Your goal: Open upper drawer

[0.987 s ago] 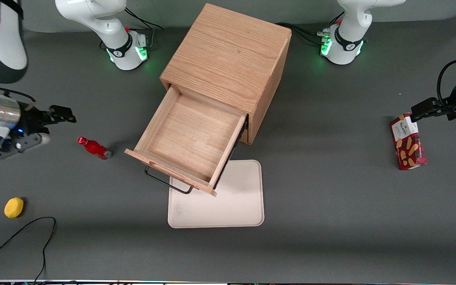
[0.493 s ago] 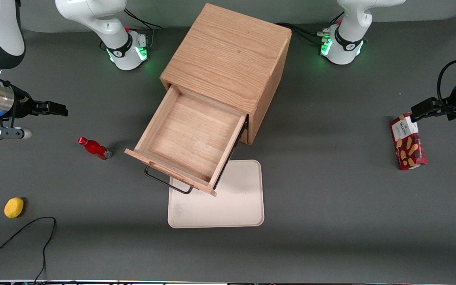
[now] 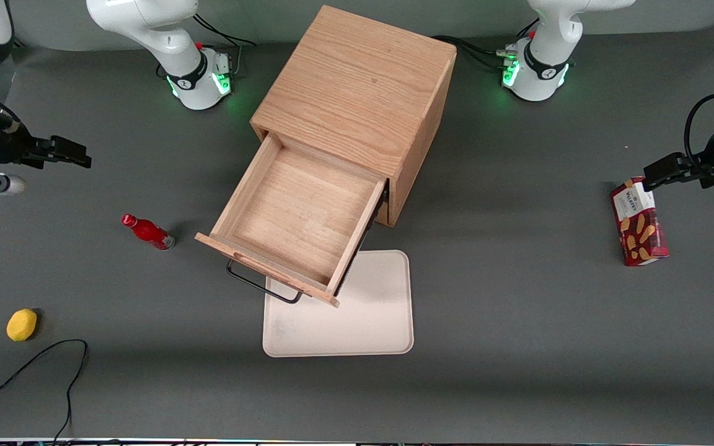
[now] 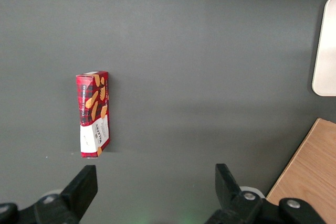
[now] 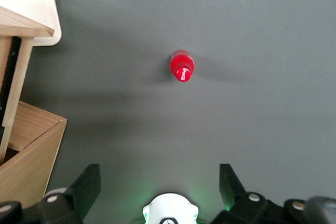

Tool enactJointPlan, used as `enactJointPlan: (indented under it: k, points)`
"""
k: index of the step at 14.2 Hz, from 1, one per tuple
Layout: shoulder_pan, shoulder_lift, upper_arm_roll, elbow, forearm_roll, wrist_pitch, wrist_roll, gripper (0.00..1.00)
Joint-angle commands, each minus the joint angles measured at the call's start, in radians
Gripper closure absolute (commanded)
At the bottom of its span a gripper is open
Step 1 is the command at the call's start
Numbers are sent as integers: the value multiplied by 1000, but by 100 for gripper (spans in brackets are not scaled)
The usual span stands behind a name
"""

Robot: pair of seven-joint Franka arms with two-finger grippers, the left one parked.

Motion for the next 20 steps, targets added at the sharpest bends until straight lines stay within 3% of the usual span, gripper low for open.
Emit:
enactJointPlan:
  k: [1, 2, 5, 6, 8, 13, 17, 20]
  points:
    - [3, -61, 6, -87, 7, 73, -23, 0]
    - [-10, -63, 18, -95, 7, 89, -40, 0]
    - [-255, -49, 231, -84, 14, 95, -153, 0]
    - [-288, -34, 261, -57, 29, 97, -155, 0]
    - [-294, 29, 262, 24, 64, 91, -160, 0]
    - [-281, 103, 258, 115, 64, 74, -173, 0]
    - [-179, 112, 137, 143, 78, 63, -163, 0]
    - [-211, 147, 167, 186, 76, 63, -161, 0]
